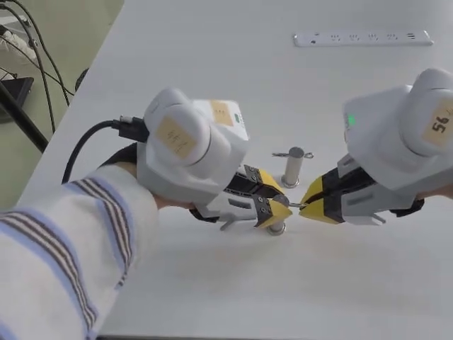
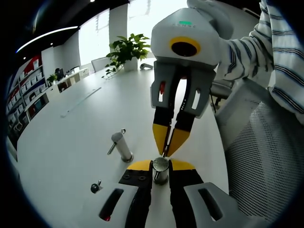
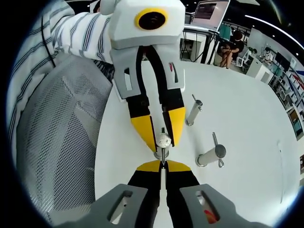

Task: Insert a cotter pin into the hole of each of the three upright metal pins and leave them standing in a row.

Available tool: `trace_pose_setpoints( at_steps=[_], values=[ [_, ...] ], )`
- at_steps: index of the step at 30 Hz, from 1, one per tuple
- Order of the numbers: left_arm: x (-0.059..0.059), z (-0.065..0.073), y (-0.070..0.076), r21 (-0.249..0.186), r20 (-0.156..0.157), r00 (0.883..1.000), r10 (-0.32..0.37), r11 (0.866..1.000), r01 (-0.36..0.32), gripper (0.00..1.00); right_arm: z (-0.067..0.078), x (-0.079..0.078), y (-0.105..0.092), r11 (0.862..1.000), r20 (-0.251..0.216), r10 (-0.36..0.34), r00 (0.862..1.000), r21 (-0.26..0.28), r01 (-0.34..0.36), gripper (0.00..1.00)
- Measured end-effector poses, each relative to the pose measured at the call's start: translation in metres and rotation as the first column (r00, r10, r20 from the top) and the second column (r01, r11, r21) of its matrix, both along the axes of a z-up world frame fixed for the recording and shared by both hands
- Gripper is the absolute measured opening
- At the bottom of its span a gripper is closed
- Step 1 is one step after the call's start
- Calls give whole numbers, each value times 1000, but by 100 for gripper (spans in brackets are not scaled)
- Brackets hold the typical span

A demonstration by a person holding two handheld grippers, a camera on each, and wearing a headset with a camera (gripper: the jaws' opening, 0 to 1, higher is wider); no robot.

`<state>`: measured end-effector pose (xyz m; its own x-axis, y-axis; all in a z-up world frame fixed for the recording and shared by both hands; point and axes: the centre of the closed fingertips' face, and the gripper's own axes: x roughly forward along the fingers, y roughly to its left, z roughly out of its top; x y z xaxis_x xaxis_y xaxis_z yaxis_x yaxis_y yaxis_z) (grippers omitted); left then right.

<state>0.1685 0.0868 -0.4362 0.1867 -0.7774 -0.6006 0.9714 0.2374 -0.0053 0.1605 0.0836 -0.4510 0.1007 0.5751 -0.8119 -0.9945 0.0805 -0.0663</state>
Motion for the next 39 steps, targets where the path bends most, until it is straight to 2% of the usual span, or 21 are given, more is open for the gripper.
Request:
trace_pose_setpoints(
  at_steps=[10,13,15,19,29,32,35,39],
  values=[
    [1,-1,0,-3,3,1000,1,1000,-1,9,0,2,8,1000,11,18,1000,22,-18,0],
    [0,-1,0,-3,0,1000,2,1000,-2,9,-1,3,8,999,-17,6,1000,46,-5,0],
    [1,-1,0,-4,-8,1000,10,1000,-10,9,-1,3,8,999,-15,13,1000,52,-12,0],
    [0,-1,-1,-5,-6,1000,6,1000,-6,9,-2,2,10,997,25,66,998,34,-66,0],
    [-1,0,-2,-4,-6,1000,9,1000,-9,9,-1,1,11,989,69,148,987,-30,-146,0],
    [0,0,-2,-3,-11,1000,19,1000,-19,9,-1,1,11,987,87,163,983,-30,-161,0],
    [1,0,-1,-14,-33,998,44,999,-45,10,-2,1,11,987,107,164,981,-18,-163,0],
    [1,-1,-1,-16,-33,998,44,999,-45,10,-3,2,11,990,125,144,982,-6,-144,0]
  ],
)
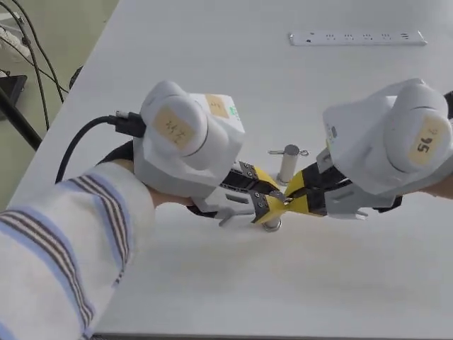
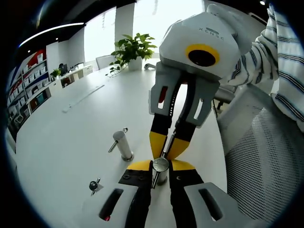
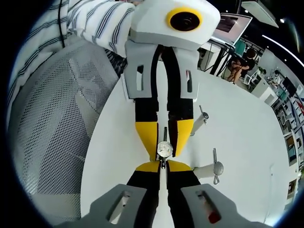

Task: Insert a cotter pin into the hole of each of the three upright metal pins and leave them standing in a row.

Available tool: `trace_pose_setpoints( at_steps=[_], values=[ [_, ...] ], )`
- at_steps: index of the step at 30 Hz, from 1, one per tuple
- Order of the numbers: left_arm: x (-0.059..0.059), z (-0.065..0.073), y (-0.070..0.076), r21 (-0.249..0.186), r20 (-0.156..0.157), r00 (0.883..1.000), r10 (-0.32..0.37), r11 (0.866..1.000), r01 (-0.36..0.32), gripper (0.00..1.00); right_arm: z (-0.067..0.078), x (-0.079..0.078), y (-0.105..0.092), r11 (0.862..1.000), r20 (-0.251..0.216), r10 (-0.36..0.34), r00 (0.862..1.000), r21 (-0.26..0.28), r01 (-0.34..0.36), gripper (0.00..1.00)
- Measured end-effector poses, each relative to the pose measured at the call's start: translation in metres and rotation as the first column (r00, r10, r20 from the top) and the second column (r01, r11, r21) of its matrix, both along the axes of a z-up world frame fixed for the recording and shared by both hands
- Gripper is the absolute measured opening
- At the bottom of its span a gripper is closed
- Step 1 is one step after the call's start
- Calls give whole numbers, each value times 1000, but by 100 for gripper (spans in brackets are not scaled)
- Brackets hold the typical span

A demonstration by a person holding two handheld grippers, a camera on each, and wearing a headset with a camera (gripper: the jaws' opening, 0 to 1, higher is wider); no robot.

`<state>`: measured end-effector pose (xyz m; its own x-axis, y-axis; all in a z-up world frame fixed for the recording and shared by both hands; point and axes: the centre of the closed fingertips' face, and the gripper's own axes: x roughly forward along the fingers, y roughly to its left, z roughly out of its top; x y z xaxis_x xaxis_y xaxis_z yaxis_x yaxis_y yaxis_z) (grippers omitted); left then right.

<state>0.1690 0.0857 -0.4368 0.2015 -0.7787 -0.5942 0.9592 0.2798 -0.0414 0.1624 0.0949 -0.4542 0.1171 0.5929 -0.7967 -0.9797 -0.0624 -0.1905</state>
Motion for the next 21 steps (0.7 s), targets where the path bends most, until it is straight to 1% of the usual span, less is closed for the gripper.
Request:
trace_pose_setpoints(
  at_steps=[1,5,8,10,13,14,15,17,18,19,20,21],
  values=[
    [0,0,0,2,1,1000,-1,1000,1,10,0,1,0,1000,1,-9,1000,5,9,2],
    [0,0,0,-2,12,1000,-7,1000,8,10,0,-2,-2,1000,-7,-7,1000,3,7,10],
    [1,4,2,-17,22,1000,-2,1000,2,11,1,-2,-4,999,-21,-31,999,22,31,13],
    [3,8,4,-35,23,1000,12,999,-11,14,3,-1,-4,997,-35,-59,998,49,61,17],
    [9,15,9,-63,36,998,49,997,-47,23,6,-1,-4,991,-66,-95,993,92,100,20],
    [10,17,11,-69,41,997,58,996,-55,28,6,-1,-4,989,-74,-105,992,101,112,21],
    [12,20,14,-74,55,996,67,995,-62,33,6,0,-5,987,-77,-113,991,105,120,21],
    [14,23,18,-77,64,994,83,994,-78,44,4,2,-7,983,-83,-133,988,115,142,21],
    [14,25,20,-81,70,994,87,993,-81,47,3,3,-8,982,-72,-140,987,116,148,20],
    [13,28,23,-93,66,993,96,992,-90,50,1,3,-9,982,-66,-144,987,116,151,19],
    [13,30,24,-107,57,993,105,989,-99,53,0,3,-9,980,-72,-151,986,117,158,19],
    [12,35,25,-139,37,991,126,983,-120,55,-2,1,-9,978,-90,-160,983,124,170,21]
  ],
)
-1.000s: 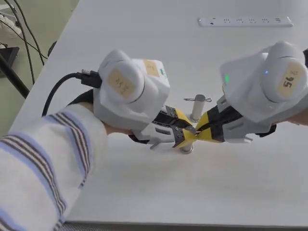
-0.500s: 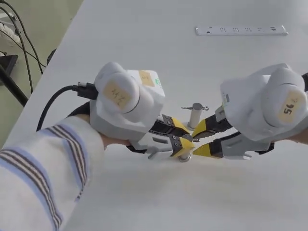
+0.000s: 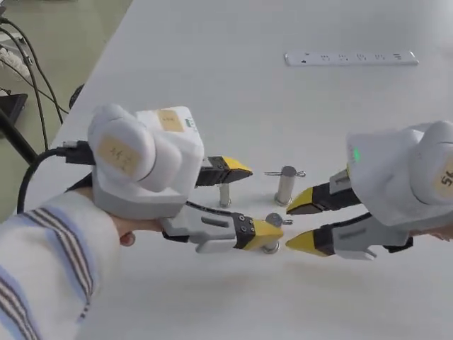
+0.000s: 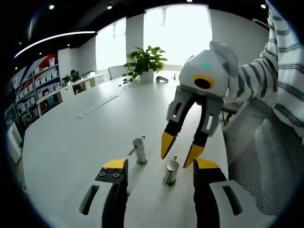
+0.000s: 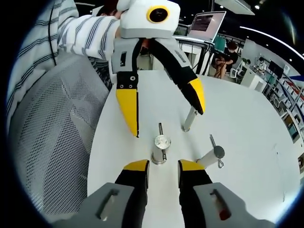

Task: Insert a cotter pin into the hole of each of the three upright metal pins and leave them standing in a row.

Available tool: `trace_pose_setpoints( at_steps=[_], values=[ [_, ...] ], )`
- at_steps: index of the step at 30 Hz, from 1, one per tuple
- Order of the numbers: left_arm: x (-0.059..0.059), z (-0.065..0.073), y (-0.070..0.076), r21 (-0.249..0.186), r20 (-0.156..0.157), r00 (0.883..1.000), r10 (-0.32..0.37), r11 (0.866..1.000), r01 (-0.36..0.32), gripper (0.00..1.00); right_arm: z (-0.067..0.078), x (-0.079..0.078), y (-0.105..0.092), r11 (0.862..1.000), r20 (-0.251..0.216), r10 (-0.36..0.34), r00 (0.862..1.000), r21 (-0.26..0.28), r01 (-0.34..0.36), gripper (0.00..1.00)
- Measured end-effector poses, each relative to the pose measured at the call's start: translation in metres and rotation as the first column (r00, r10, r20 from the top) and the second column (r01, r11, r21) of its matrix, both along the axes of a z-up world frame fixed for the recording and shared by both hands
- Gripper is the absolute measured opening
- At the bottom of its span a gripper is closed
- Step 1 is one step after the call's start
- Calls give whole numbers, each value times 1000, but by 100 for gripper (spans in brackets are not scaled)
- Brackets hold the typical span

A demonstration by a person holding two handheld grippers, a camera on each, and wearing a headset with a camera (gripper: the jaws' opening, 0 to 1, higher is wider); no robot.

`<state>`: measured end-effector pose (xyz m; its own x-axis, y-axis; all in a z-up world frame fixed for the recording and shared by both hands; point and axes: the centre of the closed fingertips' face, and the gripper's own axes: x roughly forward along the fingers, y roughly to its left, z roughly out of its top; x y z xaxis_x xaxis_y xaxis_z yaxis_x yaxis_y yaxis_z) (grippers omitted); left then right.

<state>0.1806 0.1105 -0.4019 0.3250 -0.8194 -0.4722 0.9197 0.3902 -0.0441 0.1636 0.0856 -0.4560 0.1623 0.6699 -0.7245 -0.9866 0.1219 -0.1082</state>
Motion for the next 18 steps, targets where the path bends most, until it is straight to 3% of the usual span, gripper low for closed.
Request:
trace_pose_setpoints(
  at_steps=[2,7,11,13,18],
  values=[
    [-3,10,1,-64,-13,1000,20,998,-21,58,-1,-2,0,1000,-7,-5,1000,13,5,23],
    [-9,15,12,-59,-4,999,42,997,-42,74,-3,-5,3,997,-41,-32,999,62,35,25],
    [-18,14,20,-68,-39,998,56,996,-59,82,-2,-4,6,993,-67,-55,996,102,62,27],
    [-26,8,26,-40,-47,998,49,998,-51,84,-2,-4,8,989,-83,-64,994,126,74,28],
    [-37,1,36,-42,-95,992,82,995,-86,87,-4,0,10,983,-102,-90,991,151,105,38]
  ],
)
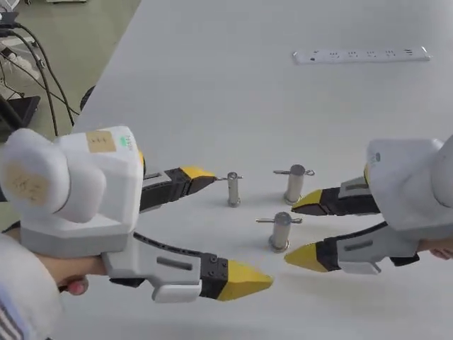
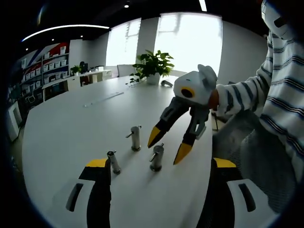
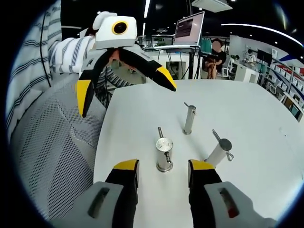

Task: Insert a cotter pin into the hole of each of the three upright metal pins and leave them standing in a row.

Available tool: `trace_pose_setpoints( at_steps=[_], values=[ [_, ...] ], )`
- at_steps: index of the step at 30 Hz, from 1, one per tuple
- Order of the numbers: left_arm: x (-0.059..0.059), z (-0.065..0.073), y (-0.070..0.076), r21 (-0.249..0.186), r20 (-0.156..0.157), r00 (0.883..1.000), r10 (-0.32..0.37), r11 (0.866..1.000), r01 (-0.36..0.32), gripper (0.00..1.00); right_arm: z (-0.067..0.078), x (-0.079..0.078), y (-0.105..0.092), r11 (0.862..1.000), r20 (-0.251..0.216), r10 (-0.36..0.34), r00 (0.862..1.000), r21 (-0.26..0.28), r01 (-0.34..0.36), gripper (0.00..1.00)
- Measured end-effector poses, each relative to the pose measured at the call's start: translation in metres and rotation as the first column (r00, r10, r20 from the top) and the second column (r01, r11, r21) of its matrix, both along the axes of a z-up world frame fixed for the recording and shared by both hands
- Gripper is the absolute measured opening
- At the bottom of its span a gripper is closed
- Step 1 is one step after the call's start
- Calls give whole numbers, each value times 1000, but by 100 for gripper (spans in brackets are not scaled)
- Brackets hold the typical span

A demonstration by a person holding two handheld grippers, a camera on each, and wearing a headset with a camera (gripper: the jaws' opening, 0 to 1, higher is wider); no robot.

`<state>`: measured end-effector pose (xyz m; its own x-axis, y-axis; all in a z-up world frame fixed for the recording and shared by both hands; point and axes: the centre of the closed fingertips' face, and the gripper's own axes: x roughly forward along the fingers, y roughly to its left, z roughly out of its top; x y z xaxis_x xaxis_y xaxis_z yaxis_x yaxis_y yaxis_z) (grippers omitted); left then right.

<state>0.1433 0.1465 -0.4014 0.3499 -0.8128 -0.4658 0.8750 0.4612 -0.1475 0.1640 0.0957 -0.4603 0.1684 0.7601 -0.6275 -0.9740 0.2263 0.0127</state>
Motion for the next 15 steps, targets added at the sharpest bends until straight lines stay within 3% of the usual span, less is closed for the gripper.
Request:
trace_pose_setpoints(
  at_steps=[3,6,12,15],
  values=[
    [1,-5,6,1,-33,997,69,998,-69,100,-1,-3,5,1000,-23,-3,1000,27,3,38],
    [-5,-10,13,46,-6,998,65,997,-65,99,-3,-4,9,999,-30,1,1000,37,0,39],
    [-11,-15,21,23,-44,992,121,992,-120,99,-9,-5,16,999,-44,13,999,48,-11,38],
    [-15,-20,27,53,-53,988,147,988,-144,99,-9,-5,19,998,-48,13,999,60,-10,37]
  ],
)
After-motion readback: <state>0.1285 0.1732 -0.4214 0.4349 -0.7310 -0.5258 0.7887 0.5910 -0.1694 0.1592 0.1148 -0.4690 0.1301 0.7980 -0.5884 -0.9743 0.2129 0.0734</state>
